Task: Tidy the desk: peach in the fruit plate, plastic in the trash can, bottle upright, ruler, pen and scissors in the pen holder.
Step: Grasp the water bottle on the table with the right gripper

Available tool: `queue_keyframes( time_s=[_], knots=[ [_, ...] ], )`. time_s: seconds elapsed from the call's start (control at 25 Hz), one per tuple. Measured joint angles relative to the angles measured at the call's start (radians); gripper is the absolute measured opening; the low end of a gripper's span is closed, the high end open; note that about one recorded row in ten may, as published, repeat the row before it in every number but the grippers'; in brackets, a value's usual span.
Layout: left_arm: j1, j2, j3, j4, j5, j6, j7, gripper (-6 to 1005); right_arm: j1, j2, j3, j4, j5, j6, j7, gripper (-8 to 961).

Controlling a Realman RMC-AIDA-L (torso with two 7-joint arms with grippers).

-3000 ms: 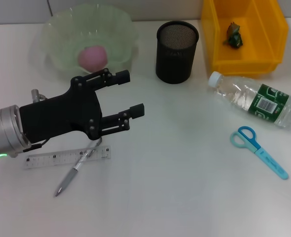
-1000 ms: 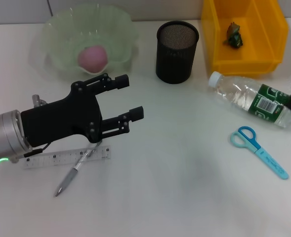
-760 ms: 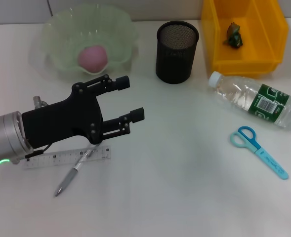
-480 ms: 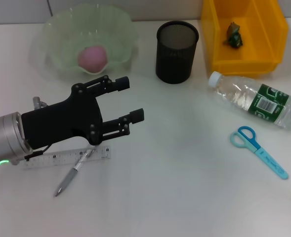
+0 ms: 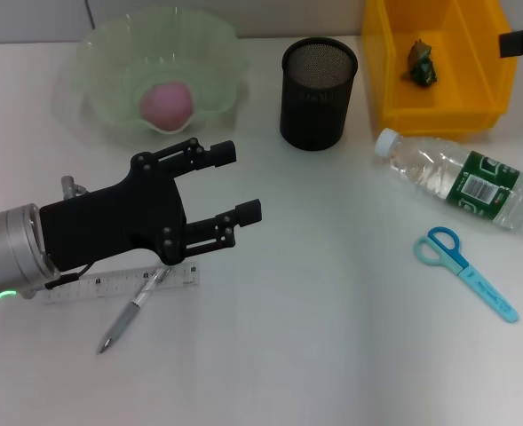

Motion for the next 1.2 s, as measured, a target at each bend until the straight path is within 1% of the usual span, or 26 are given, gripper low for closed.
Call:
queue_keyframes(
  time_s=[0.04, 0.08, 0.12, 0.16, 0.2, 0.24, 0.28, 0.32, 0.36, 0.4, 0.44, 0.48, 0.6, 0.64, 0.68, 0.72, 0.84, 0.88, 0.92, 0.96, 1.04, 1.08, 1.12, 1.2],
  knots=[
    [0.000, 0.000, 0.000, 0.000, 0.000, 0.000, 0.000, 741, 0.066, -0.015, -0.030, 0.015, -0.102, -0.011, 0.043, 632],
    [0.000, 0.000, 0.000, 0.000, 0.000, 0.000, 0.000, 741, 0.066, -0.015, -0.030, 0.015, -0.102, -0.011, 0.043, 632],
    [0.001, 0.000, 0.000, 0.000, 0.000, 0.008, 0.000, 741, 0.126, -0.026, -0.057, 0.042, -0.186, -0.028, 0.072, 632],
    [0.000, 0.000, 0.000, 0.000, 0.000, 0.009, 0.000, 742, 0.158, -0.029, -0.073, 0.067, -0.223, -0.035, 0.080, 632],
    [0.001, 0.000, 0.000, 0.000, 0.000, 0.009, 0.000, 742, 0.158, -0.029, -0.073, 0.067, -0.223, -0.035, 0.080, 632],
    [0.000, 0.000, 0.000, 0.000, 0.000, 0.010, 0.000, 742, 0.212, -0.034, -0.107, 0.113, -0.289, -0.038, 0.086, 632],
    [0.000, 0.000, 0.000, 0.000, 0.000, 0.010, 0.000, 742, 0.212, -0.034, -0.107, 0.113, -0.289, -0.038, 0.086, 632],
    [0.001, 0.000, 0.000, 0.000, 0.000, 0.010, 0.002, 742, 0.237, -0.035, -0.129, 0.142, -0.324, -0.034, 0.087, 632],
    [0.000, 0.000, 0.000, 0.000, 0.000, 0.011, 0.008, 742, 0.281, -0.035, -0.172, 0.200, -0.392, -0.015, 0.088, 632],
    [0.000, 0.000, 0.000, 0.000, 0.000, 0.011, 0.008, 742, 0.281, -0.035, -0.172, 0.200, -0.392, -0.015, 0.088, 632],
    [0.001, 0.000, 0.000, 0.000, 0.000, 0.012, 0.013, 742, 0.309, -0.029, -0.208, 0.253, -0.441, 0.013, 0.089, 632],
    [0.001, 0.000, 0.000, 0.000, 0.000, 0.012, 0.013, 742, 0.309, -0.029, -0.208, 0.253, -0.441, 0.013, 0.089, 632],
    [0.003, 0.000, 0.001, -0.004, 0.000, 0.016, 0.022, 741, 0.326, -0.014, -0.270, 0.299, -0.480, 0.077, 0.093, 632],
    [0.004, 0.000, 0.001, -0.007, 0.000, 0.019, 0.029, 741, 0.328, -0.001, -0.313, 0.313, -0.498, 0.117, 0.098, 632],
    [0.004, 0.000, 0.001, -0.007, 0.000, 0.019, 0.029, 741, 0.328, -0.001, -0.313, 0.313, -0.498, 0.117, 0.098, 632],
    [0.008, 0.000, 0.002, -0.010, 0.000, 0.027, 0.039, 741, 0.329, 0.008, -0.350, 0.324, -0.505, 0.146, 0.100, 632],
    [0.010, 0.000, 0.002, -0.011, 0.000, 0.030, 0.039, 741, 0.329, 0.021, -0.395, 0.331, -0.507, 0.180, 0.100, 632],
    [0.010, 0.000, 0.002, -0.011, 0.000, 0.031, 0.039, 741, 0.329, 0.021, -0.395, 0.331, -0.507, 0.180, 0.100, 632],
    [0.011, 0.000, 0.002, -0.011, 0.000, 0.032, 0.039, 741, 0.326, 0.031, -0.417, 0.333, -0.512, 0.208, 0.097, 632],
    [0.011, 0.000, 0.002, -0.011, 0.000, 0.032, 0.040, 741, 0.326, 0.031, -0.417, 0.333, -0.512, 0.208, 0.097, 632],
    [0.011, 0.000, 0.002, -0.011, 0.000, 0.033, 0.041, 742, 0.324, 0.040, -0.447, 0.344, -0.518, 0.244, 0.084, 632],
    [0.011, 0.000, 0.002, -0.011, 0.000, 0.033, 0.041, 742, 0.324, 0.040, -0.447, 0.344, -0.518, 0.244, 0.084, 632],
    [0.011, 0.000, 0.002, -0.011, 0.000, 0.033, 0.041, 742, 0.323, 0.046, -0.472, 0.358, -0.519, 0.267, 0.069, 632],
    [0.011, 0.000, 0.002, -0.011, 0.000, 0.034, 0.041, 742, 0.322, 0.049, -0.482, 0.364, -0.519, 0.280, 0.059, 632]
  ],
)
